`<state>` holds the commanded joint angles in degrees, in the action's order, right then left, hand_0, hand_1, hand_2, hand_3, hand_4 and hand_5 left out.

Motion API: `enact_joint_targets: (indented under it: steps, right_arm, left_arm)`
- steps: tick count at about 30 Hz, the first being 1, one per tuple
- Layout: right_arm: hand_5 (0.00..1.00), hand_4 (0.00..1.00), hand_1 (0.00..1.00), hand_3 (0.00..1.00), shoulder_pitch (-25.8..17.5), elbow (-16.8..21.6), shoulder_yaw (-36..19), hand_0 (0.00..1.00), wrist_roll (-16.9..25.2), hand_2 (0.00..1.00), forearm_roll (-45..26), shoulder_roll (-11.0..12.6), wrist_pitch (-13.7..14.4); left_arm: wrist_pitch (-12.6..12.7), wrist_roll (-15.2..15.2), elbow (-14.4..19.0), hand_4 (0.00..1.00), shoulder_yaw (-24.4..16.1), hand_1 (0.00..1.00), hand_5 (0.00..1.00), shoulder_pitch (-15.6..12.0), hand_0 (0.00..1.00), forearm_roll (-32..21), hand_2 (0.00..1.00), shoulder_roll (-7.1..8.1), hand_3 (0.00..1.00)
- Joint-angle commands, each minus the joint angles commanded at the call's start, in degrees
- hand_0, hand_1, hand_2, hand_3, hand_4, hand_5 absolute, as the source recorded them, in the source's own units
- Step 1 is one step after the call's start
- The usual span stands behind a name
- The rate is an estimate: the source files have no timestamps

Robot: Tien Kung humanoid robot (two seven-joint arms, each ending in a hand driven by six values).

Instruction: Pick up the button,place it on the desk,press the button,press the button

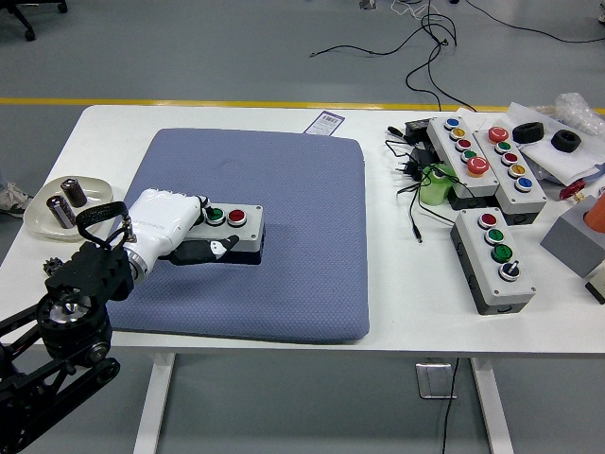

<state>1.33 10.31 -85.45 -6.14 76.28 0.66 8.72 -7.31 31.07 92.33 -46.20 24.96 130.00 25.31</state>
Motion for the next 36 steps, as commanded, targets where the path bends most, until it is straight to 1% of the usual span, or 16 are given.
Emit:
enact_joint_targets:
  steps: [2, 7, 9, 11, 14, 15, 18, 21, 24, 28, 32, 36]
  right_arm:
    - [0.177, 0.353, 0.693, 0.654, -0.07, 0.0, -0.06, 0.655, -0.05, 0.768, -0.01, -0.06, 0.12]
    - [0.179, 0.353, 0.693, 0.654, -0.32, 0.0, -0.02, 0.655, -0.17, 0.768, 0.03, -0.12, 0.26]
    - [0.181, 0.353, 0.693, 0.653, -0.37, 0.0, 0.0, 0.654, -0.18, 0.767, 0.0, -0.12, 0.28]
    - [0.181, 0.353, 0.693, 0.653, -0.41, 0.0, 0.07, 0.654, -0.18, 0.767, -0.04, -0.11, 0.29]
    - [0.181, 0.353, 0.693, 0.653, -0.42, 0.0, 0.14, 0.654, -0.15, 0.767, -0.07, -0.1, 0.27]
    - [0.18, 0.352, 0.692, 0.654, -0.44, 0.0, 0.15, 0.655, -0.14, 0.767, -0.09, -0.11, 0.26]
    - [0.18, 0.352, 0.692, 0.654, -0.46, 0.0, 0.35, 0.655, -0.16, 0.767, -0.36, -0.09, 0.31]
    - [0.18, 0.351, 0.692, 0.654, -0.41, 0.0, 0.49, 0.656, -0.27, 0.767, -0.66, -0.14, 0.43]
    - [0.18, 0.351, 0.692, 0.654, -0.33, 0.0, 0.61, 0.656, -0.32, 0.767, -0.77, -0.2, 0.46]
    - [0.18, 0.351, 0.692, 0.653, -0.21, 0.0, 0.69, 0.656, -0.35, 0.767, -0.69, -0.25, 0.46]
    - [0.18, 0.351, 0.692, 0.653, -0.16, 0.0, 0.78, 0.656, -0.32, 0.767, -0.74, -0.24, 0.49]
    - [0.179, 0.35, 0.692, 0.653, -0.15, 0.0, 0.82, 0.655, -0.31, 0.766, -0.86, -0.25, 0.52]
  left_arm:
    - [-0.27, -0.31, -0.19, 0.769, 0.44, 0.002, 0.998, -0.05, 0.006, 0.0, 0.002, 0.16, 0.721]
    - [-2.27, -0.95, -0.77, 0.767, 1.93, 0.002, 0.998, -0.17, 0.005, 0.0, 0.002, 0.63, 0.723]
    - [-2.4, -0.93, -0.82, 0.767, 1.99, 0.002, 0.998, -0.2, 0.004, 0.0, 0.002, 0.67, 0.72]
    - [-1.87, -0.87, -0.72, 0.767, 1.74, 0.002, 0.998, -0.17, 0.004, 0.0, 0.002, 0.65, 0.72]
    - [0.56, -0.33, 0.06, 0.767, 1.11, 0.002, 0.998, 0.05, 0.004, 0.0, 0.002, 0.45, 0.72]
    - [1.36, 0.13, 0.5, 0.764, 1.06, 0.002, 0.998, 0.22, 0.003, 0.0, 0.002, 0.38, 0.735]
    - [2.32, 0.8, 1.84, 0.764, 1.3, 0.002, 0.998, 1.05, 0.003, 0.0, 0.002, 0.06, 0.735]
    - [2.36, 0.53, 2.07, 0.765, 2.21, 0.002, 0.998, 1.87, 0.004, 0.0, 0.002, -0.41, 0.748]
    - [2.4, 0.43, 1.16, 0.765, 3.23, 0.002, 0.998, 2.56, 0.004, 0.0, 0.002, -1.35, 0.748]
    - [2.11, 0.44, 0.1, 0.766, 4.07, 0.002, 0.998, 3.11, 0.002, 0.0, 0.002, -2.2, 0.748]
    - [1.52, 0.4, -1.04, 0.766, 4.21, 0.002, 0.998, 3.37, 0.002, 0.0, 0.002, -2.55, 0.748]
    - [0.93, 0.42, -1.94, 0.766, 4.04, 0.002, 0.998, 3.07, 0.003, 0.0, 0.002, -2.47, 0.748]
